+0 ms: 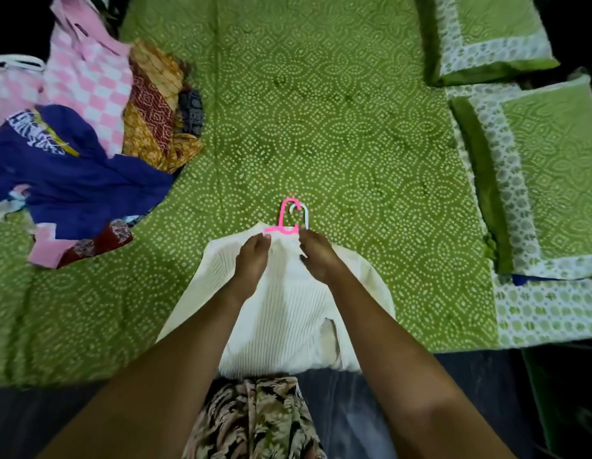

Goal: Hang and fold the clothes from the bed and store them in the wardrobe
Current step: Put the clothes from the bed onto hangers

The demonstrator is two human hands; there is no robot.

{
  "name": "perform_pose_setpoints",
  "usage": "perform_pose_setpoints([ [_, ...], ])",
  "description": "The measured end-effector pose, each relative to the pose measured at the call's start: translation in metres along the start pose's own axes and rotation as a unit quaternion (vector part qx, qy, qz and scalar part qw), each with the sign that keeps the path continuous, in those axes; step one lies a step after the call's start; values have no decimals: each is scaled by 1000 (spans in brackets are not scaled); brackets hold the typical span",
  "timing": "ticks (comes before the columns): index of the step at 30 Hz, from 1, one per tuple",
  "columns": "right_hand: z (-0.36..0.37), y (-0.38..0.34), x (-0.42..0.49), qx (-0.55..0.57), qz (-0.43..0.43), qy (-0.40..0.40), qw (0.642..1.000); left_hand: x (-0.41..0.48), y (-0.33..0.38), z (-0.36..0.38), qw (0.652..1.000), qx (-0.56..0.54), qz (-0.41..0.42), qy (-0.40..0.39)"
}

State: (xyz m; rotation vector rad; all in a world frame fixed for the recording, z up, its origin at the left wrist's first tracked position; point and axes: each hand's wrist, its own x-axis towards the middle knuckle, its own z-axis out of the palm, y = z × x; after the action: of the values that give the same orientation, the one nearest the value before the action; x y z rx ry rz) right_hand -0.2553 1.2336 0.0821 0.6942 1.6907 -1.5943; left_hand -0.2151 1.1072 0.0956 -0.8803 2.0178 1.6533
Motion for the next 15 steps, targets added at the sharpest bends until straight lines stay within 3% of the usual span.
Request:
perform_pose_setpoints([
  [2, 3, 1, 2, 77, 27, -4, 997, -4, 4, 0, 990, -132, -34, -43],
  [4, 8, -1, 3, 120, 43, -5, 992, -6, 6, -3, 978, -194, -51, -54],
  [9, 37, -16, -9, 76, 40, -17, 996, -7, 7, -28, 967, -243, -68, -34],
  [15, 121, -44, -41, 20, -13, -69, 997, -25, 13, -110, 943, -329, -50, 26],
])
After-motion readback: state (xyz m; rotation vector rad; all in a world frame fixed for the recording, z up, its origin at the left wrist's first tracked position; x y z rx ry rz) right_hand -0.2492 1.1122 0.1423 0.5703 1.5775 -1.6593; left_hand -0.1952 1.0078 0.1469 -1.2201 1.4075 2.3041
